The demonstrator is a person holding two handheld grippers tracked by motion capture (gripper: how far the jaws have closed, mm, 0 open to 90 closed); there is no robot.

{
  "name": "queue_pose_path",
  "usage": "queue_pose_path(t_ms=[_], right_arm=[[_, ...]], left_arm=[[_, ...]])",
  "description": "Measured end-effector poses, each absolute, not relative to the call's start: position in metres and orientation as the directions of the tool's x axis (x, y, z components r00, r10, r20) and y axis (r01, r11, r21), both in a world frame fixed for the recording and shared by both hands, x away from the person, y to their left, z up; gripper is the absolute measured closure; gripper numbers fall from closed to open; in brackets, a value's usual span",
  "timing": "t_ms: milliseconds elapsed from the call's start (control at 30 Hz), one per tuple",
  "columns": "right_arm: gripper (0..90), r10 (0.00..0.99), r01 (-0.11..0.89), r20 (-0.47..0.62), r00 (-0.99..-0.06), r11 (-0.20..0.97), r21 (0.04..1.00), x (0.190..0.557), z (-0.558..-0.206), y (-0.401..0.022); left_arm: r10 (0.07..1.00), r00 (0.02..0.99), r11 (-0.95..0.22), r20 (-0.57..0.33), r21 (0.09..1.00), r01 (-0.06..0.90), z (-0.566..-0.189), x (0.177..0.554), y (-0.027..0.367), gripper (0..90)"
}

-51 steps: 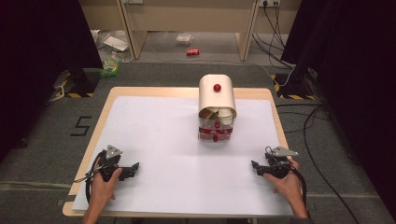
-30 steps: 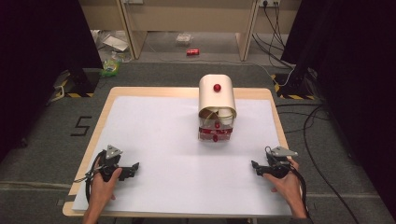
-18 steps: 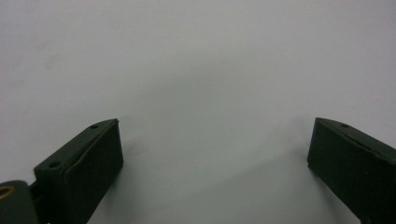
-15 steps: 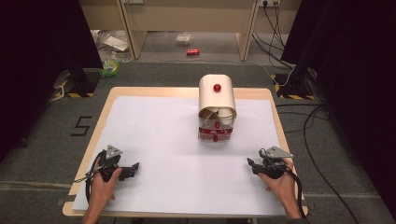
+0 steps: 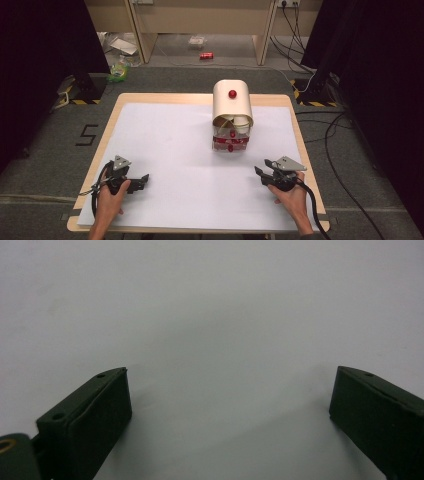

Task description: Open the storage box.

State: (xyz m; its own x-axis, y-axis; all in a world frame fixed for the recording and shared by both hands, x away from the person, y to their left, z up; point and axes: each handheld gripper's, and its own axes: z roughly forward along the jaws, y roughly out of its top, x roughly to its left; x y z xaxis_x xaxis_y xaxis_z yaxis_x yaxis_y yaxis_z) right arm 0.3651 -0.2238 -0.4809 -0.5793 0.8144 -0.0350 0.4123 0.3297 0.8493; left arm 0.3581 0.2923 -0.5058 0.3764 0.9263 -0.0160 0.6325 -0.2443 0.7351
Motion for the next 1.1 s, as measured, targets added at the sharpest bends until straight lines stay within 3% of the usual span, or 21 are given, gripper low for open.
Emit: queue_pose_path(t_ms=[300,1100], right_arm=[[52.0,0.809,0.374,-0.016,-0.587,0.290,0.881,0.365,-0.474,-0.208],[52.3,0.783,0.333,-0.047,-0.620,0.317,0.888,0.374,-0.466,-0.174]], left_arm=[[0.926,0.376,-0.245,-0.015,0.735,0.633,-0.506,0.358,0.292,2.7],[0.927,0.375,-0.245,-0.014,0.734,0.633,-0.506,0.358,0.292,2.4]])
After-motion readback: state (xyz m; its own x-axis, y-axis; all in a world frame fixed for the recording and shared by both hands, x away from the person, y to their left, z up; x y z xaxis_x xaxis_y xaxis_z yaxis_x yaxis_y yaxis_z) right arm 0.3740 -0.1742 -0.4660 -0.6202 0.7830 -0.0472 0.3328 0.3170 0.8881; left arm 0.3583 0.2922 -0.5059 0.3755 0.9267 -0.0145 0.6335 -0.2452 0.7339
